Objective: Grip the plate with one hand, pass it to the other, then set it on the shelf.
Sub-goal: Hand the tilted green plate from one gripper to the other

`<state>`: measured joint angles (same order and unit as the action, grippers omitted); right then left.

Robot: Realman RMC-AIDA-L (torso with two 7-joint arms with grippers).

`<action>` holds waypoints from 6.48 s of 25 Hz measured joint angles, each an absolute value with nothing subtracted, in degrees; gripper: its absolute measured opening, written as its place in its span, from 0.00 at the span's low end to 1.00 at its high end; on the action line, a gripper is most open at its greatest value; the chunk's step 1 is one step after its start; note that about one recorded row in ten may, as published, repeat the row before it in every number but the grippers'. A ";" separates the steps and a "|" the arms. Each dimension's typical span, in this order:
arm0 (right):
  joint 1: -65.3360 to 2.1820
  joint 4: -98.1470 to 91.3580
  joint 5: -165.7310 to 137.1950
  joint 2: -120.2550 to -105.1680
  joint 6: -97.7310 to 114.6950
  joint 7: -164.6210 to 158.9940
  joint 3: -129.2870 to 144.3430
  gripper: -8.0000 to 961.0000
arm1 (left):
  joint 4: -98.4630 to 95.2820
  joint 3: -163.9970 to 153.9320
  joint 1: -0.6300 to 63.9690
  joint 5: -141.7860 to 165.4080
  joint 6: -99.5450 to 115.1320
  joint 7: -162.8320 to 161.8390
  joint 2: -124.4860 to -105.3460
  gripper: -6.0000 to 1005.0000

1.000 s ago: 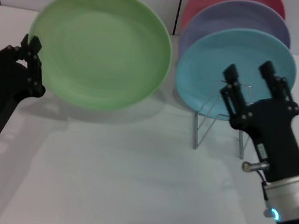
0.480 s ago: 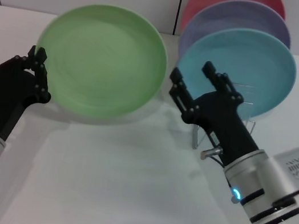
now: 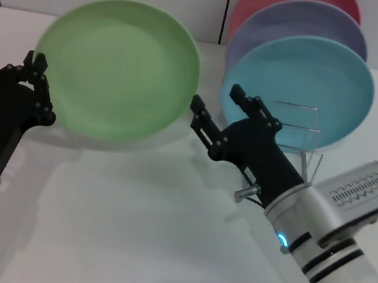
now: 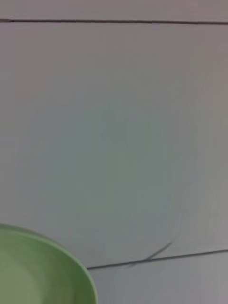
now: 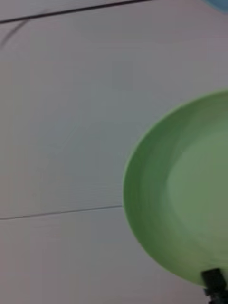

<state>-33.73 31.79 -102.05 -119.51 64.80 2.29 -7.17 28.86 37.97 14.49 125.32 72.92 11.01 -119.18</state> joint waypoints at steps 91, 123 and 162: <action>-38.36 32.20 -106.34 -119.70 53.87 1.86 -14.92 0.15 | 29.64 34.71 12.93 123.66 77.43 15.91 -119.18 0.04; -38.41 32.76 -106.34 -119.70 53.60 1.96 -14.95 0.10 | 29.18 34.72 13.50 123.55 76.90 15.91 -119.17 0.04; -37.70 33.49 -105.92 -119.79 53.18 2.24 -16.62 0.09 | 29.01 34.71 13.63 123.05 76.20 15.90 -119.17 0.04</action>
<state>-37.70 33.49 -105.92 -119.79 53.18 2.24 -16.62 29.01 34.71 13.63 123.05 76.20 15.91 -119.17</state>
